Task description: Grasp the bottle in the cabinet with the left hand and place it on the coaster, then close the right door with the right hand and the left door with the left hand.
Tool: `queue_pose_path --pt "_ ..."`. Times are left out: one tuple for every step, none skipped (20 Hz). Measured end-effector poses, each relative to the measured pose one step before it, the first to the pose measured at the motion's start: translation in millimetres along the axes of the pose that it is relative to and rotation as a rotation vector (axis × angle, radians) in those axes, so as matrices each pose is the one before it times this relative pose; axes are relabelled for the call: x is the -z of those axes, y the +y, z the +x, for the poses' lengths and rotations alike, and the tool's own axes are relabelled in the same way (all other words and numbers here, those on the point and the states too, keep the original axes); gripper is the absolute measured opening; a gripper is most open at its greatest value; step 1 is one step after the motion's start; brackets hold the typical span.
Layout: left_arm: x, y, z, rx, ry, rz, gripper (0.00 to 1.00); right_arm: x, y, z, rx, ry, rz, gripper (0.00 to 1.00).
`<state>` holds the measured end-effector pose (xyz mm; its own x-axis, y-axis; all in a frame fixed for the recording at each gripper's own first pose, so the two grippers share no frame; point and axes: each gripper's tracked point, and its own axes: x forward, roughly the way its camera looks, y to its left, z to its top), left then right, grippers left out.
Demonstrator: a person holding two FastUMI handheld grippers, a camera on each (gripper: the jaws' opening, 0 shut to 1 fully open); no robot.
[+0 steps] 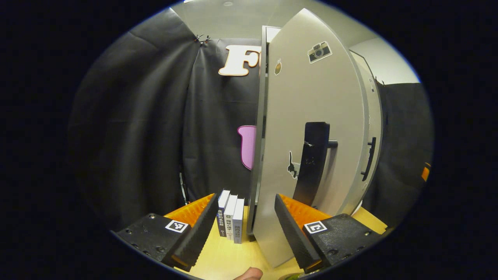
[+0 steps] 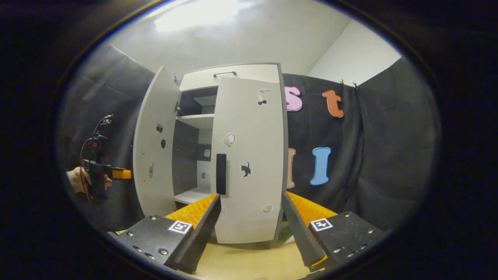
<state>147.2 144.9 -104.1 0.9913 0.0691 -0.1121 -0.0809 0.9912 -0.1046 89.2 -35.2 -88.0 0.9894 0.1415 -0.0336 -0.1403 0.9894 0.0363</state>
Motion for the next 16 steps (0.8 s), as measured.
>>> queue_pose_path --pt "-0.20 -2.22 0.92 0.00196 -0.00134 -0.00133 0.93 0.12 0.57 0.17 -0.00409 -0.00142 -0.00063 0.92" --pt "0.29 -3.98 1.07 0.00640 0.00661 0.00589 0.93 -0.69 -0.24 -0.83 -0.00462 -0.00179 -0.00199 0.92" --pt "0.07 -5.32 0.30 0.00749 -0.00156 0.00236 0.93 0.38 -0.76 0.28 0.00013 -0.00110 -0.00034 0.95" --pt "0.22 -4.25 1.76 0.00474 0.00557 -0.00094 0.93 0.76 -2.38 -1.02 0.00470 0.00283 0.00279 0.92" --pt "1.17 -4.08 -0.52 0.00414 -0.00040 -0.00527 0.93 1.08 -1.51 -0.81 0.00424 0.00033 0.00401 0.95" --pt "-0.08 -3.40 1.01 0.00499 0.00066 -0.00553 0.93 -0.05 -0.60 -1.09 -0.00100 -0.00228 0.00262 0.95" --pt "0.32 -2.88 1.18 0.00589 0.00298 0.00026 0.93 0.20 0.66 -0.10 -0.00377 -0.00187 0.00176 0.95" --pt "0.23 -1.41 1.16 -0.00357 0.00391 0.00577 0.93 0.42 -0.11 -0.01 -0.00272 -0.00083 0.00080 0.92" --pt "0.64 1.79 2.03 -0.01228 0.00291 0.00648 0.93 1.86 -2.33 0.15 0.00243 0.00436 0.00093 0.95" --pt "-0.10 1.18 1.66 -0.01026 0.00003 0.00205 0.93 0.45 -1.93 0.07 0.00540 0.00356 -0.00040 0.95" --pt "0.64 -1.40 1.81 -0.00481 -0.00111 -0.00361 0.93 0.54 -2.07 -0.04 0.00379 0.00045 -0.00058 0.95" --pt "1.46 -1.57 1.84 0.00198 0.00399 -0.01035 0.93 -0.23 -1.73 -0.31 0.00173 -0.00047 0.00024 0.95" --pt "1.84 -3.35 0.90 0.01092 0.00471 -0.01199 0.93 0.52 -0.38 0.00 0.00168 -0.00117 0.00131 0.95" --pt "0.91 -4.25 1.52 0.01220 0.00593 -0.00810 0.93 0.38 -1.11 0.48 0.00109 0.00058 0.00222 0.95" --pt "0.52 -3.79 1.35 0.00795 0.00470 -0.00155 0.93 2.31 -0.72 -0.59 0.00043 0.00282 0.00275 0.95" --pt "-0.56 -3.92 2.32 0.00564 0.00154 0.00650 0.93 0.73 -0.46 0.00 0.00203 0.00355 0.00093 0.95"
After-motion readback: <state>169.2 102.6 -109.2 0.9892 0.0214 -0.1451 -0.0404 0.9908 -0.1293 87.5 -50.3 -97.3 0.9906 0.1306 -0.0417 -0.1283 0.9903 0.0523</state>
